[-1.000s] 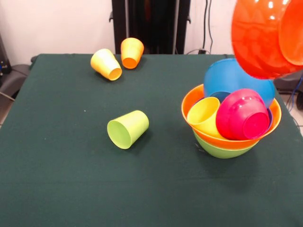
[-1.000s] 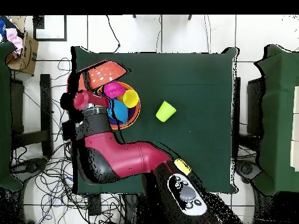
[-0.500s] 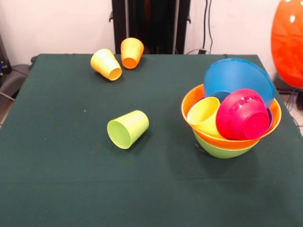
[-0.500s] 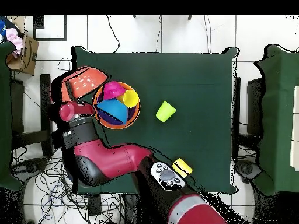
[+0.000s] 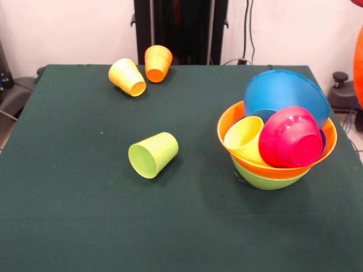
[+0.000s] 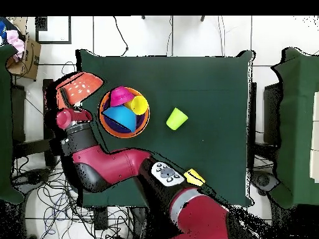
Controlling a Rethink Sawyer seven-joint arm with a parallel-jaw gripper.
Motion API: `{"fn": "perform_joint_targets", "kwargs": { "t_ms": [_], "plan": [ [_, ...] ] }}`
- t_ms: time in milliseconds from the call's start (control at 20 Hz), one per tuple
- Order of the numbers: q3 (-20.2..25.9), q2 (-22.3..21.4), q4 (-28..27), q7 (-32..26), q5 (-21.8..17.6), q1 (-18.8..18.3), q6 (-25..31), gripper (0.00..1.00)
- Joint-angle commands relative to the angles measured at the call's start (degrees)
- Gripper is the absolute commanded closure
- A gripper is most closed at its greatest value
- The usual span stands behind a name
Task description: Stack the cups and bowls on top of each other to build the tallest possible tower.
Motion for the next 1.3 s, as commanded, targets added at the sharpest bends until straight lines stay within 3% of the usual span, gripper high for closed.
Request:
{"fn": "perform_joint_targets", "kwargs": {
  "t_ms": [50, 550, 1000, 1300],
  "plan": [
    [1.94, 5.06, -10.75, 9.40, -4.30, 1.26, 3.09, 1.00],
    [5.04, 7.20, -18.16, 9.98, -7.19, 1.36, 10.20, 1.00],
    [9.33, 10.97, -26.45, 10.60, -12.08, 0.01, 21.30, 1.00],
    [11.78, 10.92, -24.51, 10.33, -15.04, -3.23, 25.41, 1.00]
  ]
}}
